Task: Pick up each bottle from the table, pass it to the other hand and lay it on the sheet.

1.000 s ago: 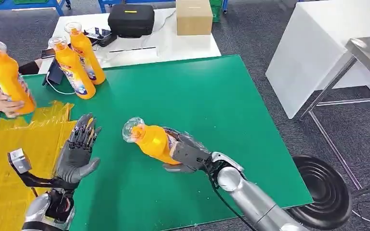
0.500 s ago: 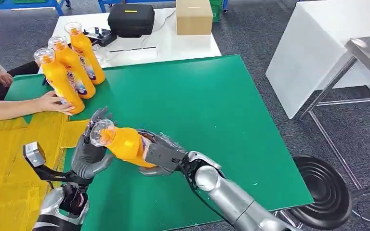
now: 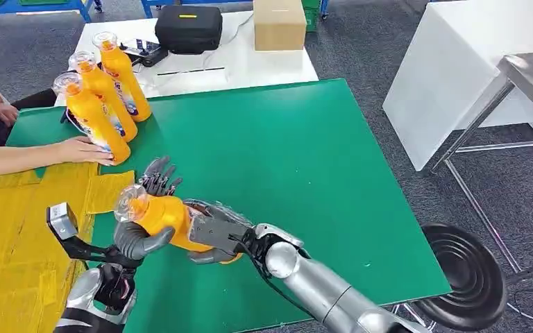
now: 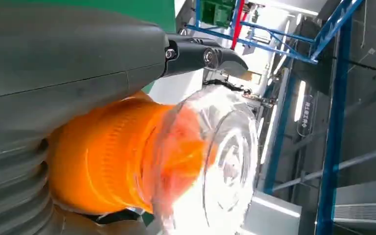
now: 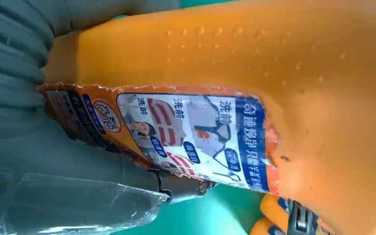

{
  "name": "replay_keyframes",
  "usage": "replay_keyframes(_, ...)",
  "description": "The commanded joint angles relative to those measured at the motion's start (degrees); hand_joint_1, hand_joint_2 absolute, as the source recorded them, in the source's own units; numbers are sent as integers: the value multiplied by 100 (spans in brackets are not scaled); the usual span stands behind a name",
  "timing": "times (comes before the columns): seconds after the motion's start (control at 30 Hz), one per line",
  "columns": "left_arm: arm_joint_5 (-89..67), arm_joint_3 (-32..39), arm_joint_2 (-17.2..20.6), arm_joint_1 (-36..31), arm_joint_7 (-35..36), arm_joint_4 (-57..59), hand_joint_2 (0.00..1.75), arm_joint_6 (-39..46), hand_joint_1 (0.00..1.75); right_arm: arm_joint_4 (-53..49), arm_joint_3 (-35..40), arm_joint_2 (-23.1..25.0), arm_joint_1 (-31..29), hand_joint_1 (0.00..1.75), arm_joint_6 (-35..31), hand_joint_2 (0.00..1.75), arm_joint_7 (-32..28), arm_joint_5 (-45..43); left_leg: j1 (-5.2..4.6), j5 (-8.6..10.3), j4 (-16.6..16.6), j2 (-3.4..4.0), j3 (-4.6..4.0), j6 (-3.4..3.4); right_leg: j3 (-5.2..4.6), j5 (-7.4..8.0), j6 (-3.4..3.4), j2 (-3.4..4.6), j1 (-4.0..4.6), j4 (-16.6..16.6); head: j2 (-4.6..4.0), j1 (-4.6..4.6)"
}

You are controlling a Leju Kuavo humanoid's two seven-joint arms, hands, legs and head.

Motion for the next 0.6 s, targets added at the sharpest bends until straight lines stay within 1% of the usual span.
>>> replay_keyframes(0.03, 161, -266, 197, -232, 76, 342, 175, -240, 0, 946, 266, 7, -387, 175, 39, 175, -47, 14, 5, -3, -2, -20, 15, -4, 19, -4, 1, 4, 2, -4, 0, -2)
replay_keyframes(0.27, 178, -260, 253, -307, 77, 412, 175, -259, 0, 1231, 334, 65, -369, 175, 57, 175, -82, 191, 5, -3, -2, -17, 14, -6, 16, -4, -2, 5, 3, -3, 0, 0)
replay_keyframes(0.5, 177, -246, 269, -350, 92, 467, 175, -250, 0, 1239, 372, 88, -355, 175, 61, 175, -72, 234, 5, -2, 0, -20, 10, -5, 13, -3, -1, 0, 4, -3, 0, -2)
replay_keyframes(0.53, 156, -267, 301, -376, 106, 502, 175, -277, 38, 1244, 379, 98, -355, 175, 50, 175, -71, 246, 12, -7, 3, -32, 21, -9, 27, -8, -3, 5, 8, -3, 0, -2)
replay_keyframes(0.57, 139, -282, 319, -389, 105, 523, 175, -295, 175, 1251, 384, 103, -361, 175, 52, 175, -71, 253, 1, -1, -1, -14, 8, -3, 8, -3, 0, 2, 0, -1, 0, -2)
replay_keyframes(0.6, 60, -319, 361, -412, 116, 529, 175, -302, 175, 1254, 384, 108, -369, 175, 48, 175, -70, 254, 5, -3, 0, -19, 14, -5, 15, -5, -1, 4, 3, -2, 0, -2)
